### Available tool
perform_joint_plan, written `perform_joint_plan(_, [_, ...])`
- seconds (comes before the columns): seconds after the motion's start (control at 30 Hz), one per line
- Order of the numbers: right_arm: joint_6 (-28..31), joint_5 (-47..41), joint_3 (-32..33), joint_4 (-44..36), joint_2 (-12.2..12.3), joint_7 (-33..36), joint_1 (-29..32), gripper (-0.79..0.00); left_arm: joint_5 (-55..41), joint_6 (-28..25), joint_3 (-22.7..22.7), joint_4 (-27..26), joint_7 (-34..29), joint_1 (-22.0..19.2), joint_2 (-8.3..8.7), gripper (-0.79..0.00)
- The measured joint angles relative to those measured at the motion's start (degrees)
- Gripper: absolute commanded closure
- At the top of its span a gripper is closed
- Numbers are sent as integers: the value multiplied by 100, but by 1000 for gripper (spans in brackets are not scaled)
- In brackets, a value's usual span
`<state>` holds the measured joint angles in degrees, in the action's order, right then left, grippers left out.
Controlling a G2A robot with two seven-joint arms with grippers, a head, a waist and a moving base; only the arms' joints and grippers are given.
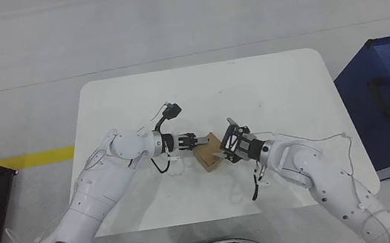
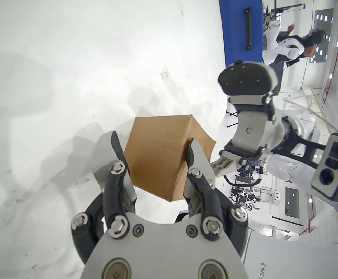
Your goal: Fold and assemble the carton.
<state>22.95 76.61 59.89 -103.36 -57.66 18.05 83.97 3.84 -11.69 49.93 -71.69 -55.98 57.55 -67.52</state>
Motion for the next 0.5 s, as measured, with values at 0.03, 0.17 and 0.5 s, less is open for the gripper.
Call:
perform_joint_plan(0.03, [24,-17,0,-18,-2,94,-21,-730,0,-3,-1,3,0,0,0,-391])
perform_joint_plan(0.17, [135,-71,98,-224,12,81,37,-723,-9,-35,4,10,19,3,-1,-397])
perform_joint_plan(0.5, [27,-75,436,-525,52,-318,361,-360,-199,-158,147,-28,72,39,21,-785])
